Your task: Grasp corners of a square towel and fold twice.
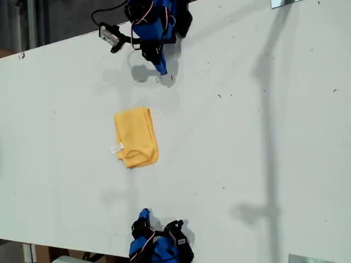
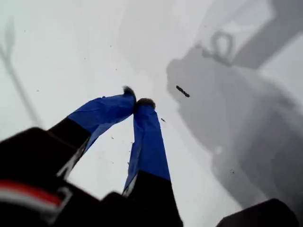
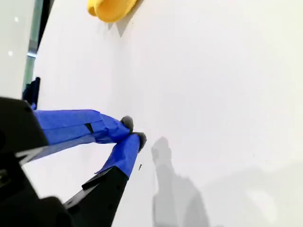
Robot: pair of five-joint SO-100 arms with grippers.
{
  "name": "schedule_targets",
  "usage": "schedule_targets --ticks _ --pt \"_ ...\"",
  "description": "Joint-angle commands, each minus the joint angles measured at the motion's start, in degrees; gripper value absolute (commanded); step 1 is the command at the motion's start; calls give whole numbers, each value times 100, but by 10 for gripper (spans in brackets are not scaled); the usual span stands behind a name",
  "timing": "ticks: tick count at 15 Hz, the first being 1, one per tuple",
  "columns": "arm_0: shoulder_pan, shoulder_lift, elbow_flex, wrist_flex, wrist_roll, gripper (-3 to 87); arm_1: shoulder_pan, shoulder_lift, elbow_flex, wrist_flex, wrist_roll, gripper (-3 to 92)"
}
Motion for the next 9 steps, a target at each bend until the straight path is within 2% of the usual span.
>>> schedule_targets --ticks 1,9 --pt "-53 44 18 35 88 0 -70 -26 -237 185 97 28" --pt "-62 44 18 35 88 0 -53 -26 -281 237 79 28"
